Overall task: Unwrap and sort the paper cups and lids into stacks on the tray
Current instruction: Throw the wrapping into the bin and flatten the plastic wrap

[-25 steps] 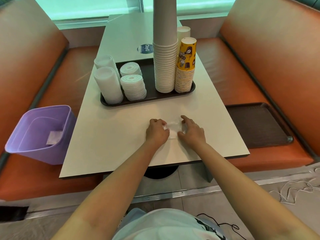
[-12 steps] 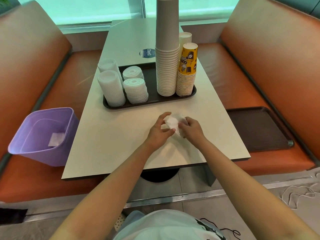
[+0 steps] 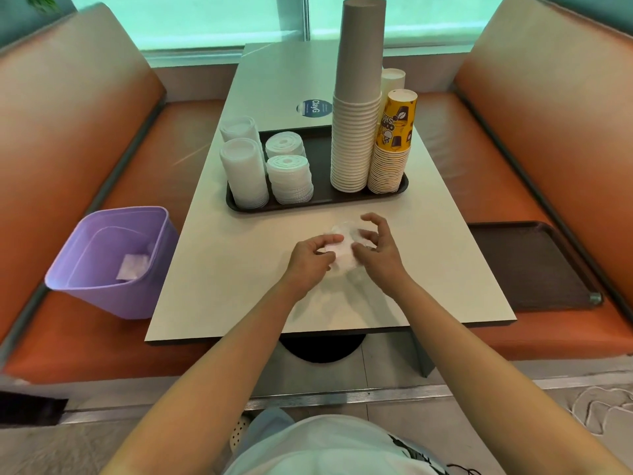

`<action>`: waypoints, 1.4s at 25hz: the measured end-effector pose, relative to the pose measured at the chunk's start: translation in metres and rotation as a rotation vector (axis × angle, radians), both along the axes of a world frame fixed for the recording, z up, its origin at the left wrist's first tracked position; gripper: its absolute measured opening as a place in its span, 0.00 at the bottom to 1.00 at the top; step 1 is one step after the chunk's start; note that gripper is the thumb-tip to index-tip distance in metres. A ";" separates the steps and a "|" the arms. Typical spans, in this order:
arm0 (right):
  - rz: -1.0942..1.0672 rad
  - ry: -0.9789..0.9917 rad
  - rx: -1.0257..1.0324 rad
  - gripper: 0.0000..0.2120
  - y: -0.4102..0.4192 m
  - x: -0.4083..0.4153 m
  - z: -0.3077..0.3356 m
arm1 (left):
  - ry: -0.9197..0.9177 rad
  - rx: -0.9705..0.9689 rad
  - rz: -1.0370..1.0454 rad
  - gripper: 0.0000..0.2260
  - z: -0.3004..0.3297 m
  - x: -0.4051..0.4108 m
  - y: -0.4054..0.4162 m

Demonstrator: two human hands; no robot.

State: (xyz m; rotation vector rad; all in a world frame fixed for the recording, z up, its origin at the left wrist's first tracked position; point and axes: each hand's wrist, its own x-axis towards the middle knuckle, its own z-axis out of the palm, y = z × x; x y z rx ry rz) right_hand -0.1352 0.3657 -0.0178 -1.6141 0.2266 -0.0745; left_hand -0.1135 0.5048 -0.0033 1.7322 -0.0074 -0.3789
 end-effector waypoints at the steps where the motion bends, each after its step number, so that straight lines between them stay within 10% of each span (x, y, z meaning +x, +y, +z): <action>1: 0.054 -0.026 0.010 0.20 0.004 0.001 0.001 | -0.005 -0.008 0.008 0.17 0.001 0.001 0.006; 12: 0.241 0.101 -0.162 0.23 0.112 0.044 0.013 | -0.019 -0.037 0.082 0.28 0.004 0.026 0.121; 18: 0.306 0.067 -0.164 0.25 0.215 0.089 0.019 | 0.026 -0.222 0.224 0.14 0.008 0.058 0.228; 27: 0.246 0.085 -0.295 0.11 0.345 0.147 0.002 | 0.140 0.001 0.320 0.16 -0.008 0.105 0.353; 35: 0.346 0.412 -0.471 0.29 0.405 0.181 -0.052 | 0.423 0.202 0.407 0.19 -0.073 0.195 0.429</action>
